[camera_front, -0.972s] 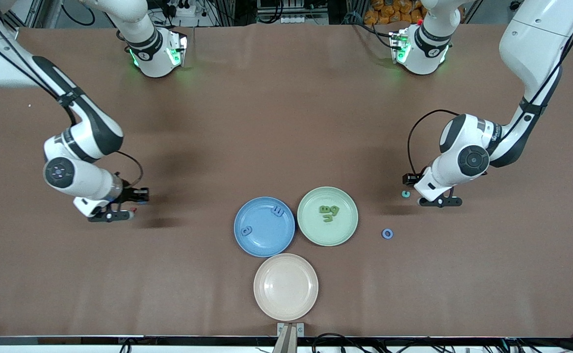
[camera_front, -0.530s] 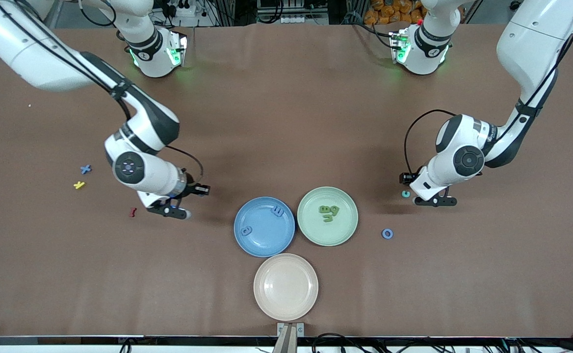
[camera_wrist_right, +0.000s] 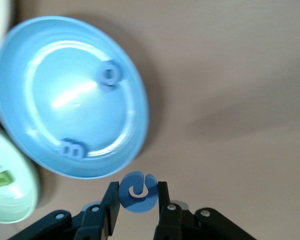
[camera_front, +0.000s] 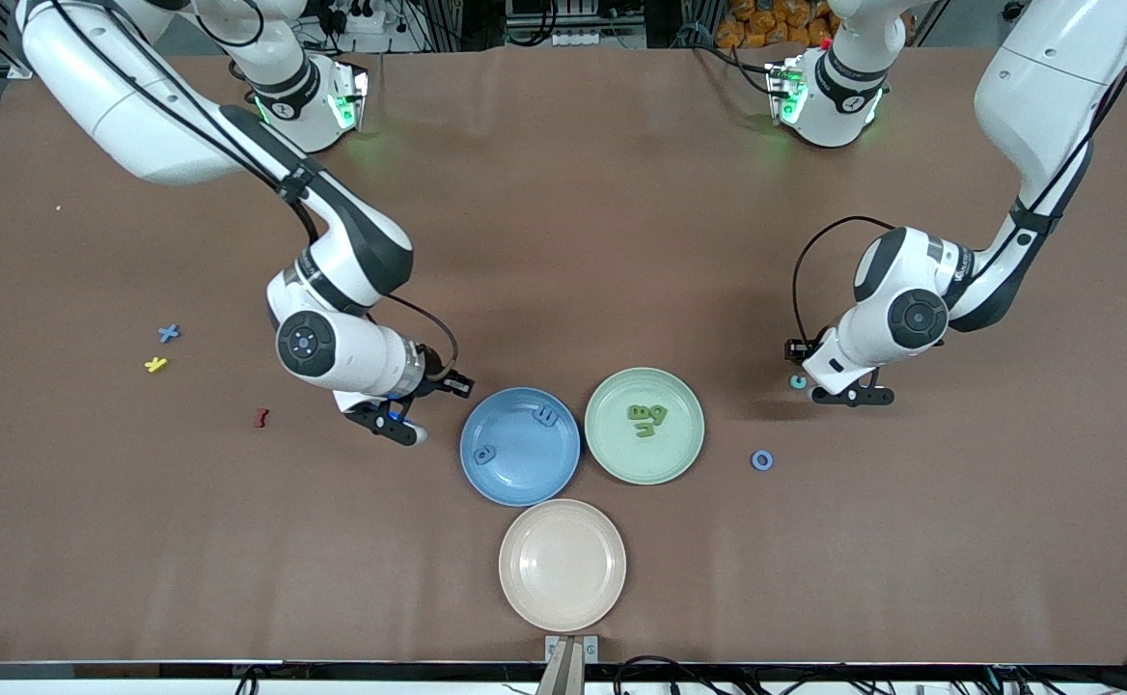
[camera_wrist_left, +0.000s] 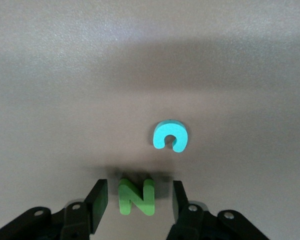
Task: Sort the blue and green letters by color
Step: 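Place the blue e in the blue plate while the left gripper grasps green N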
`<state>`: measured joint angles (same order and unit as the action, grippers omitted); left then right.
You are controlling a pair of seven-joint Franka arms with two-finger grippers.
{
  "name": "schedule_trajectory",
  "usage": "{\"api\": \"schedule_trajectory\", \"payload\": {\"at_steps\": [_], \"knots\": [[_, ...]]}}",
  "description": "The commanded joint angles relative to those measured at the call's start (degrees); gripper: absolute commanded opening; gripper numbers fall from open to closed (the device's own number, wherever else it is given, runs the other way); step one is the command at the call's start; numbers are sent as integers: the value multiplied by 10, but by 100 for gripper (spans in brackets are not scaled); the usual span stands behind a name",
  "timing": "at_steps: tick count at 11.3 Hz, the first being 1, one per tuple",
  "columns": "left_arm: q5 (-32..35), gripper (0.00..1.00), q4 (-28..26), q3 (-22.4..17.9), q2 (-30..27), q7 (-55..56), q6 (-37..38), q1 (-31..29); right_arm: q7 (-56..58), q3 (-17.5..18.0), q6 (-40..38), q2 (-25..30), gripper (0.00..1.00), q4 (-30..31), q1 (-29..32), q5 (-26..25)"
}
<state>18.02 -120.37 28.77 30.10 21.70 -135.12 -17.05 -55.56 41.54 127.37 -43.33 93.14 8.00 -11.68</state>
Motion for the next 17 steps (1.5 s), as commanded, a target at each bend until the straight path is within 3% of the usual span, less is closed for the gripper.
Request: {"api": "schedule_trajectory", "payload": {"at_steps": [1, 2, 5, 6, 7, 8, 10, 14, 16, 17], "knots": [[7, 57, -4, 6, 2, 4, -8, -4, 3, -16, 82, -9, 0, -15, -39, 15], [7, 53, -3, 6, 3, 4, -8, -3, 3, -16, 111, -11, 0, -15, -46, 14], [6, 28, -2, 5, 10, 4, -16, -1, 42, -23, 183, -11, 3, -10, -61, 8], [7, 17, -1, 5, 10, 4, -16, 1, 51, -23, 177, -11, 37, -8, -55, 8], [7, 7, 0, 5, 10, 6, -16, 3, 48, -23, 175, -11, 99, -3, -51, 9], [7, 0, 2, 5, 8, 8, -16, 3, 51, -23, 166, -9, 100, 3, -43, 10], [7, 0, 10, 8, 1, 6, -14, 2, 61, -23, 85, 0, 100, 3, -27, 8], [-2, 0, 45, 52, -18, 19, 2, -5, 128, -23, -34, 22, 100, 19, 27, -7], [-8, 0, 97, 85, -14, 19, 18, 1, 126, -23, -45, 87, 100, 121, 58, -149], [-12, 0, 128, 94, -1, 18, 18, 10, 129, -18, -43, 118, 100, 162, 83, -160]]}}
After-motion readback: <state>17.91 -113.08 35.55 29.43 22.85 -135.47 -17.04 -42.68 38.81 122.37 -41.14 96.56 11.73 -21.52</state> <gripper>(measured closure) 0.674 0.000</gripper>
